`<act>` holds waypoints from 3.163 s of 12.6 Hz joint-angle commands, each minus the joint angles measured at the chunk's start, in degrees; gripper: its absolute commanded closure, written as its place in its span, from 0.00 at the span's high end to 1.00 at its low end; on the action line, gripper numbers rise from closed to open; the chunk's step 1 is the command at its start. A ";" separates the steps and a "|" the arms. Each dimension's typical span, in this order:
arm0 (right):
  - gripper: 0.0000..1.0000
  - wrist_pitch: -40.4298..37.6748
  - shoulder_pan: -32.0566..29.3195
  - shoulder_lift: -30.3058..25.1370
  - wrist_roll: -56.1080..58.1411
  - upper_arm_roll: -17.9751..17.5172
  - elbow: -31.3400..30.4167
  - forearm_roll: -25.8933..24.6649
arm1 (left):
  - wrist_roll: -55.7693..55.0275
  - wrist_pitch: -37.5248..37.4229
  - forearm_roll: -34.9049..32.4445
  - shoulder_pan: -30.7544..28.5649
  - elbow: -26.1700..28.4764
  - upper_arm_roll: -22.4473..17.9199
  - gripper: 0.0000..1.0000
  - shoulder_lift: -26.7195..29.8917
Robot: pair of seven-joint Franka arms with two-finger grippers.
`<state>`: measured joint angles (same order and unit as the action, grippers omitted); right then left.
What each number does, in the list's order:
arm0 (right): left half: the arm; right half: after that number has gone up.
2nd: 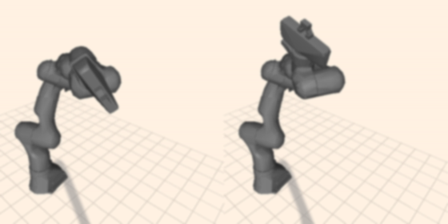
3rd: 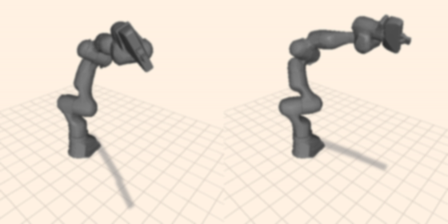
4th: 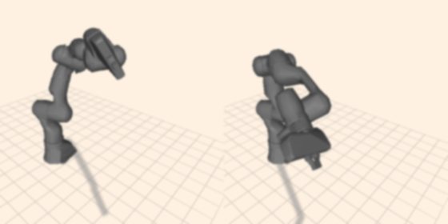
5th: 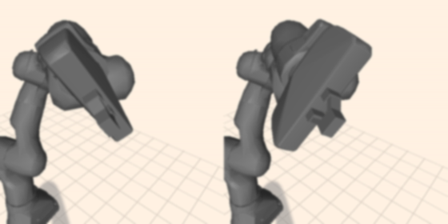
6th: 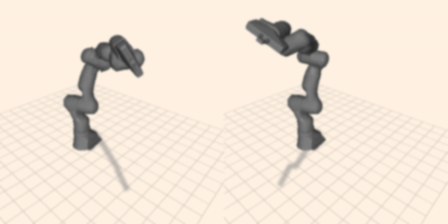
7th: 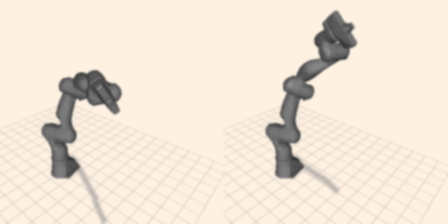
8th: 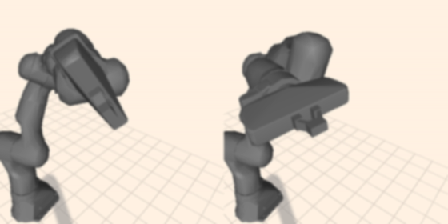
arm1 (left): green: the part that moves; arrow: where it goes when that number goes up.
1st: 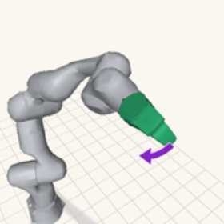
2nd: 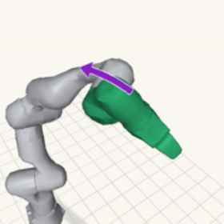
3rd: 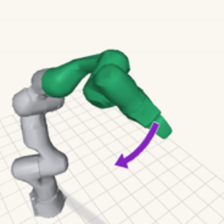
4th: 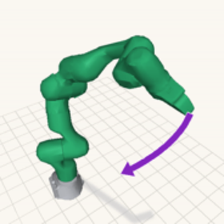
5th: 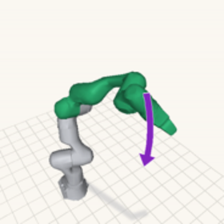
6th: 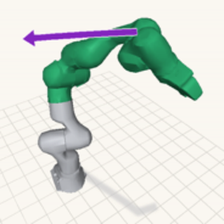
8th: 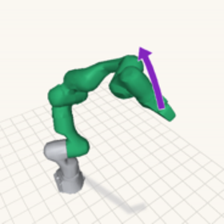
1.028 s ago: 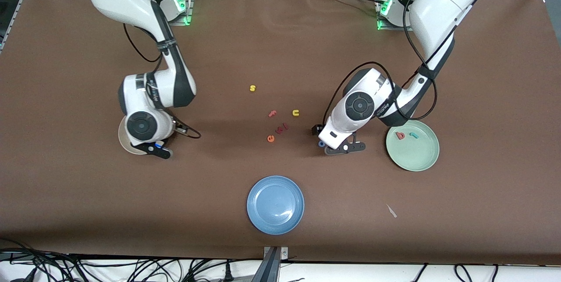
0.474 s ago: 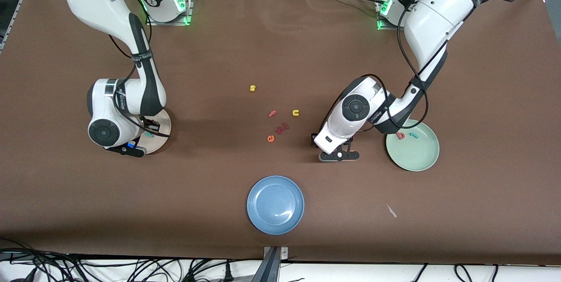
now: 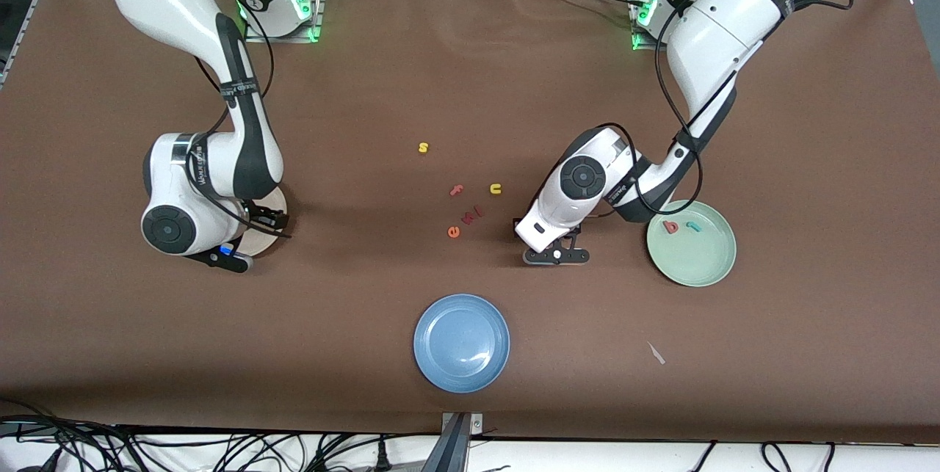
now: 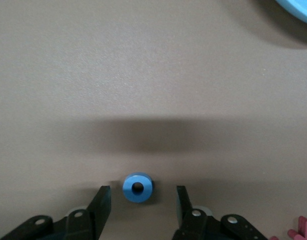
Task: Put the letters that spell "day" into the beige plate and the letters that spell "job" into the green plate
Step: 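Place the green p on the cream plate while the left gripper grasps the blue o, then return the right gripper to rest while the left gripper lifts the blue o, then lower the blue o onto the green plate and open the left gripper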
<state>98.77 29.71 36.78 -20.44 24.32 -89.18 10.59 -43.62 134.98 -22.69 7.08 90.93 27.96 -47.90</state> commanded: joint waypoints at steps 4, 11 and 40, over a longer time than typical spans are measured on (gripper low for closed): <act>1.00 -6.83 0.87 -1.62 -6.90 -0.50 3.92 1.72 | 0.29 -0.51 -2.00 1.01 -1.19 -1.59 0.55 -0.87; 1.00 -9.57 1.59 -6.44 -9.18 -3.55 3.05 1.63 | 0.20 -0.51 -1.92 1.01 -1.19 -1.59 0.39 -1.14; 1.00 -7.27 -26.46 -34.84 19.73 -20.10 -4.86 -10.85 | 33.68 -20.11 -1.04 -24.65 2.76 -1.24 0.03 5.55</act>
<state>91.85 3.99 3.00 -2.56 3.82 -93.81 -1.91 -10.91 114.18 -22.74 -16.84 93.49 26.41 -41.59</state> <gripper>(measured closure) 0.000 0.744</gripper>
